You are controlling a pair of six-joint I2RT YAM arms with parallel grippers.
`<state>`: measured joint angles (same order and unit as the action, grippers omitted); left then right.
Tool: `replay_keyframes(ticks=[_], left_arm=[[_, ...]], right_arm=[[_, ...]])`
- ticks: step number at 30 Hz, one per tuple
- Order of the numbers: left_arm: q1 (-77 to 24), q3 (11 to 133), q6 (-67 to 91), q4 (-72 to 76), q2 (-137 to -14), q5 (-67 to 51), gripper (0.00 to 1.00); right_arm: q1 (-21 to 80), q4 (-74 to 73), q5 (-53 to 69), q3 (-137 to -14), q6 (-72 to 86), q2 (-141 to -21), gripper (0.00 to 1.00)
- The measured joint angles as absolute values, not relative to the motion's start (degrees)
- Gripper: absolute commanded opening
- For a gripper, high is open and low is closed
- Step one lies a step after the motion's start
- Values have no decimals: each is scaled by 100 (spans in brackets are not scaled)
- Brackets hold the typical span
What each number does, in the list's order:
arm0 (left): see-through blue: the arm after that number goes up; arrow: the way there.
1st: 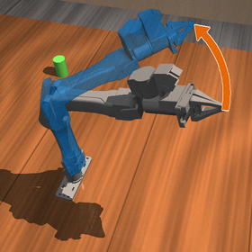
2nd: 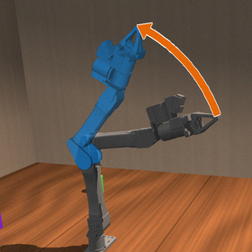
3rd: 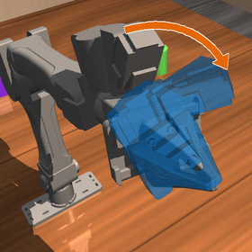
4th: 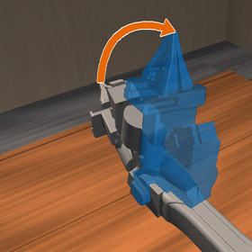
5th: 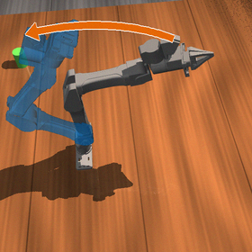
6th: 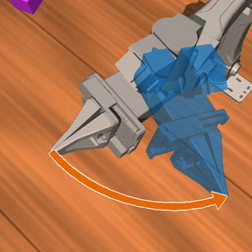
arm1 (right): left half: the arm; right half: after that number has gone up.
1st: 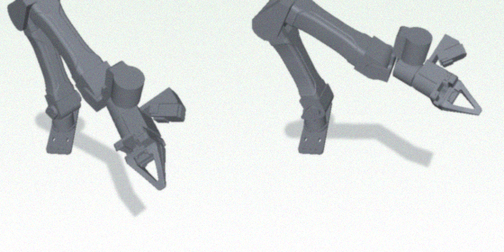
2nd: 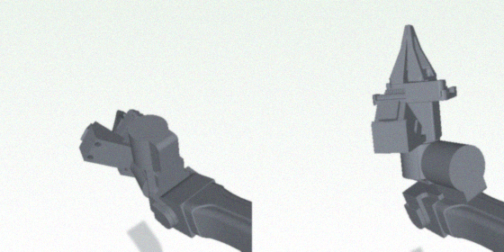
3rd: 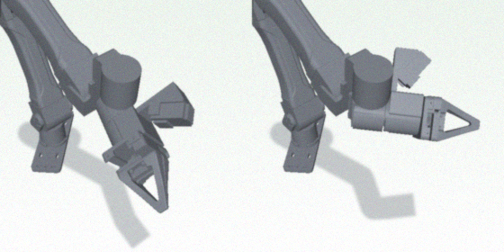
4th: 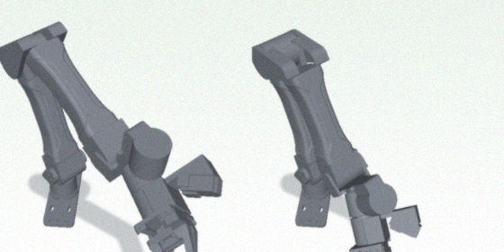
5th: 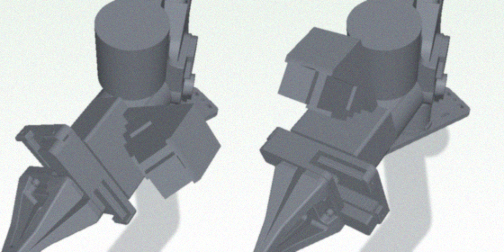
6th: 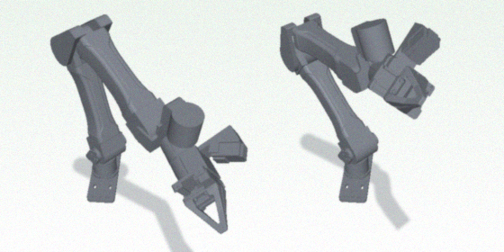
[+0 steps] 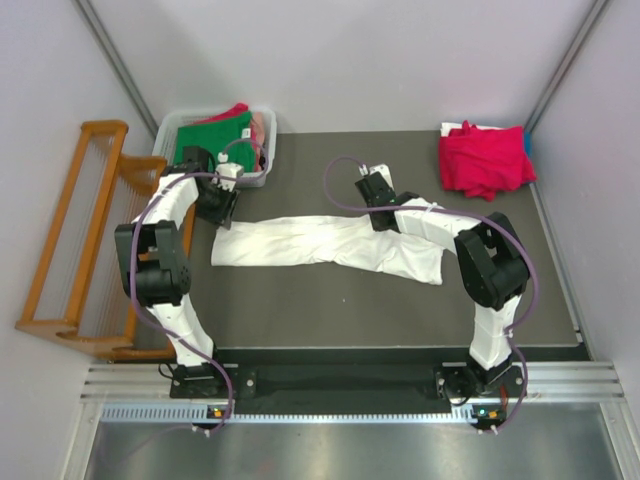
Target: Fold and stack the t-shirts
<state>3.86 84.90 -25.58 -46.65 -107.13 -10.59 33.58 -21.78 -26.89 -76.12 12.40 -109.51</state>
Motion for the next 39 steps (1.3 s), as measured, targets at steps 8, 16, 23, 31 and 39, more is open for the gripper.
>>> replay_keyframes(ticks=[8, 16, 23, 31, 39], left_arm=[[386, 8543, -2539, -4646, -10965, -998, 30], [386, 8600, -2473, -4646, -11166, -998, 0], [386, 8606, -2471, -4637, -11166, -1000, 0], [386, 8606, -2475, -4633, -11159, -1002, 0], [386, 8602, -2475, -4633, -10932, -1044, 0]], right_arm=[[3358, -2180, -2689, -7612, 1240, -10951, 22], [3358, -2141, -2687, -7537, 1243, -10945, 22], [3365, -2143, -2687, -7408, 1243, -10910, 22], [3439, -2182, -2777, -7380, 1210, -10508, 19], [3476, -2185, -3002, -7373, 1151, -10267, 36]])
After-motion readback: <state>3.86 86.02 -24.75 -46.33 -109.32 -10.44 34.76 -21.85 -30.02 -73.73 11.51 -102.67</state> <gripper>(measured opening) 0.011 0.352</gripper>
